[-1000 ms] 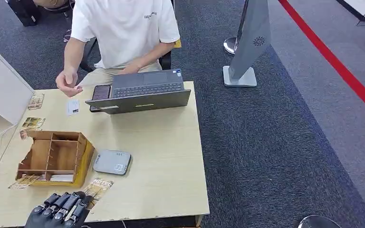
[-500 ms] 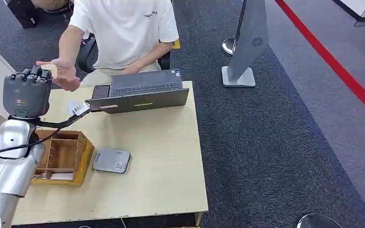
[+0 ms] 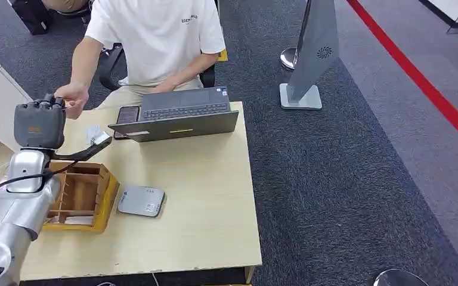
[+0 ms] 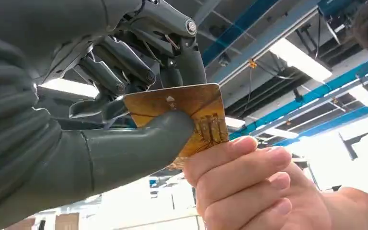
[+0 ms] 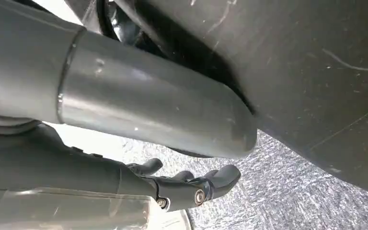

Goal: Pass the card to the sensor for recognition and then transmit it.

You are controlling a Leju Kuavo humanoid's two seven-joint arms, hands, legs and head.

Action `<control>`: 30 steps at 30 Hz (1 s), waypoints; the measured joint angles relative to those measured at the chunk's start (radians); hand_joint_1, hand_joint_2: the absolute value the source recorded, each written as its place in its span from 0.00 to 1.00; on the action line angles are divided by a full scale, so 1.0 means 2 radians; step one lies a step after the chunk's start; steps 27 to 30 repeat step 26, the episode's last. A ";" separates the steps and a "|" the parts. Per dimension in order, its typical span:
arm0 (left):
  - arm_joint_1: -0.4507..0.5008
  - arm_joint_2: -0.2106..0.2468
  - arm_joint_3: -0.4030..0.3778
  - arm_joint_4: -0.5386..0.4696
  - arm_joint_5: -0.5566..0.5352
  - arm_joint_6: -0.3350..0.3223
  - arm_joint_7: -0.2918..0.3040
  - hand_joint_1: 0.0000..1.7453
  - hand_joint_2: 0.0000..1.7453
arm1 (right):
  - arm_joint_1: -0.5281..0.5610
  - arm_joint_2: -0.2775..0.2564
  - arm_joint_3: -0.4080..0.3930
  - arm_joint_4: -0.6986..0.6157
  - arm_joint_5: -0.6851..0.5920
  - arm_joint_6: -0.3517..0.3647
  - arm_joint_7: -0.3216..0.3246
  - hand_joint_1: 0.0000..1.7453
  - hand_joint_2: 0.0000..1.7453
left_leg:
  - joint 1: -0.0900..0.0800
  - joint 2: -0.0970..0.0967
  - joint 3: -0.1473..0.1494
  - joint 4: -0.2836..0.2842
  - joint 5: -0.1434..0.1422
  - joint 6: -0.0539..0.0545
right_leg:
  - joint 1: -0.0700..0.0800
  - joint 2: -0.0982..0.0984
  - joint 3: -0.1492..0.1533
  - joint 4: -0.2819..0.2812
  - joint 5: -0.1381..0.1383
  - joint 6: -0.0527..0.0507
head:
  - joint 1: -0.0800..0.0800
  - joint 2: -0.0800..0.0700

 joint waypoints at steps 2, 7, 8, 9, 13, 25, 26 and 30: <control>0.001 -0.001 0.005 0.006 0.005 0.000 -0.010 0.00 1.00 | 0.000 0.000 0.000 0.000 0.000 0.000 0.000 0.00 0.00 | 0.000 0.000 0.000 0.000 0.000 0.000 | 0.000 0.000 0.000 0.000 0.000 0.000 | 0.000 0.000; 0.015 -0.005 0.018 0.004 0.019 0.000 -0.039 0.00 1.00 | 0.000 -0.001 0.000 0.000 0.001 -0.001 0.000 0.00 0.00 | 0.000 0.000 0.000 0.000 0.000 0.000 | 0.000 0.000 0.000 0.000 0.000 0.000 | 0.000 0.000; 0.024 -0.008 0.020 -0.006 0.022 0.000 -0.049 0.00 1.00 | 0.000 -0.001 0.000 0.000 0.000 -0.001 0.000 0.00 0.00 | 0.000 0.000 0.000 0.000 0.000 0.000 | 0.000 0.000 0.000 0.000 0.000 0.000 | 0.000 0.000; 0.034 -0.011 0.022 -0.021 0.026 0.001 -0.059 0.00 1.00 | 0.000 -0.001 0.000 0.000 -0.001 -0.002 0.001 0.00 0.00 | 0.000 0.000 0.000 0.000 0.000 0.000 | 0.000 0.000 0.000 0.000 0.000 0.000 | 0.000 0.000; 0.082 -0.027 0.024 -0.103 0.035 -0.001 -0.078 0.00 1.00 | 0.000 -0.001 0.000 0.000 -0.005 -0.003 0.004 0.00 0.00 | 0.000 0.000 -0.001 0.000 -0.001 0.001 | 0.000 0.000 0.000 0.000 0.000 0.000 | 0.000 0.000; 0.313 -0.017 0.008 -0.441 0.029 -0.004 -0.083 0.00 1.00 | 0.007 0.001 -0.018 0.001 -0.043 -0.032 0.020 0.00 0.00 | 0.000 0.007 0.001 -0.001 -0.005 0.000 | 0.000 0.007 -0.001 0.000 -0.002 0.001 | -0.001 0.000; 0.339 -0.012 0.008 -0.465 0.030 -0.003 -0.083 0.00 1.00 | 0.007 0.001 -0.020 0.001 -0.044 -0.033 0.021 0.00 0.00 | 0.000 0.007 0.000 -0.001 -0.005 0.000 | 0.000 0.007 -0.001 -0.001 -0.003 0.000 | 0.000 0.000; 0.339 -0.012 0.008 -0.465 0.030 -0.003 -0.083 0.00 1.00 | 0.007 0.001 -0.020 0.001 -0.044 -0.033 0.021 0.00 0.00 | 0.000 0.007 0.000 -0.001 -0.005 0.000 | 0.000 0.007 -0.001 -0.001 -0.003 0.000 | 0.000 0.000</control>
